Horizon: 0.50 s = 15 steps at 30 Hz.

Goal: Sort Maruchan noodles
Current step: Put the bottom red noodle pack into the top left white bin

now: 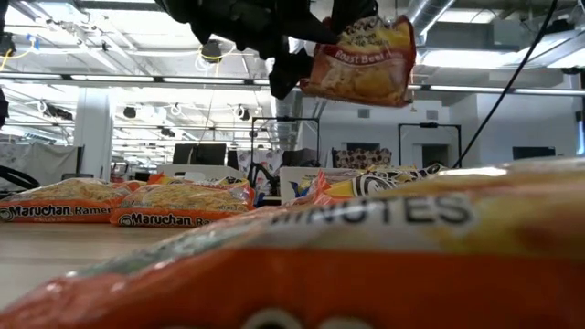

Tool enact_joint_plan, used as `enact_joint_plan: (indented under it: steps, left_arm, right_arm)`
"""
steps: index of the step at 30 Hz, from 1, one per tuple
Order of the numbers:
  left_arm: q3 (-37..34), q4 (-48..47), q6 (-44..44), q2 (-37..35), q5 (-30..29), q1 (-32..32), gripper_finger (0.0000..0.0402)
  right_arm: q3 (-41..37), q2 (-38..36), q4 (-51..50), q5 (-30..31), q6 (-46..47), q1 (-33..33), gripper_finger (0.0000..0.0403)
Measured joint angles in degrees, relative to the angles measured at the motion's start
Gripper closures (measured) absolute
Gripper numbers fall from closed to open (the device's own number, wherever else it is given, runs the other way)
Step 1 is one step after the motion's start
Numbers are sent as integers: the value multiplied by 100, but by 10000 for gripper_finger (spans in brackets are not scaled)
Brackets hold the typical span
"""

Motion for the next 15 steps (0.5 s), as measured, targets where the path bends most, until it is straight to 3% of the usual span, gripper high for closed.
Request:
enact_joint_plan:
  steps: [8,15]
  left_arm:
    - [0,119,308,0,-93,-2,207]
    - [0,186,531,2,-135,0,304]
  right_arm:
    - [0,0,75,-130,-88,-36,398]
    - [0,0,90,-150,-106,-74,398]
